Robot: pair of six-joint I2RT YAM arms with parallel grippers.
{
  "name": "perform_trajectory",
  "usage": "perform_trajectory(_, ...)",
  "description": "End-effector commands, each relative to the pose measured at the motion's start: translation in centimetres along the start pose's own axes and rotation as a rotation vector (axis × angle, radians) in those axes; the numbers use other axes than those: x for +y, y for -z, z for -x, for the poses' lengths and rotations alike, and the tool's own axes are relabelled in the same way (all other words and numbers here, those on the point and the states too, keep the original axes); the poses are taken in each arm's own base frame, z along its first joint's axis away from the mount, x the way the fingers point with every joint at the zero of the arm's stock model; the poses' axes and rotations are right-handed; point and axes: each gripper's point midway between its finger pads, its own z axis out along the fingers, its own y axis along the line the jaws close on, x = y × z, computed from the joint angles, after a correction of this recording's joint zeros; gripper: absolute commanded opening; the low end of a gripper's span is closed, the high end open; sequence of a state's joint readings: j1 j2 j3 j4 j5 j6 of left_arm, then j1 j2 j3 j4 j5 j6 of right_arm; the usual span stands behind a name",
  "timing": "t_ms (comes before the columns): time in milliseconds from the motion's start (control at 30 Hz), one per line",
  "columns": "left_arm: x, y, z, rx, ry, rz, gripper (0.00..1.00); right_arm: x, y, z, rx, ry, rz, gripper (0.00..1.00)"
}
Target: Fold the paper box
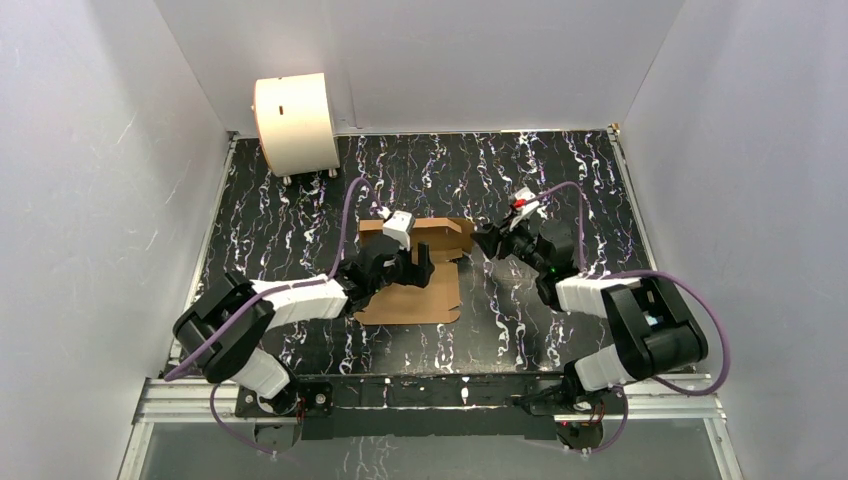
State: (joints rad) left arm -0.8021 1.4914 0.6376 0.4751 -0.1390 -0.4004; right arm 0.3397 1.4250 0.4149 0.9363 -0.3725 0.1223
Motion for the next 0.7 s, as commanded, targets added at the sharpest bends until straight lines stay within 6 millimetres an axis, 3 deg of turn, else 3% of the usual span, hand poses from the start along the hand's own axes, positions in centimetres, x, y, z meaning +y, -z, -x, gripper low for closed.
perform_trajectory(0, -1.3, -1.0, 2.4, -0.094, -0.048, -0.041, 0.75, 1.4, -0.8, 2.3, -0.109, 0.084, 0.115, 0.51)
perform_trajectory(167, -0.8, -2.5, 1.8, -0.09, -0.103, -0.017, 0.75, 1.4, -1.5, 1.1, -0.09, 0.096, 0.14, 0.41)
perform_trajectory(333, -0.4, -3.8, 1.7, -0.099, -0.142, 0.018, 0.75, 1.6, -1.4, 0.5, -0.076, 0.112, 0.157, 0.23)
perform_trajectory(667, -1.4, -4.0, 2.1, -0.204, -0.246, 0.03, 0.73, 2.3, -0.6, -0.2, -0.079, 0.201, 0.171, 0.07)
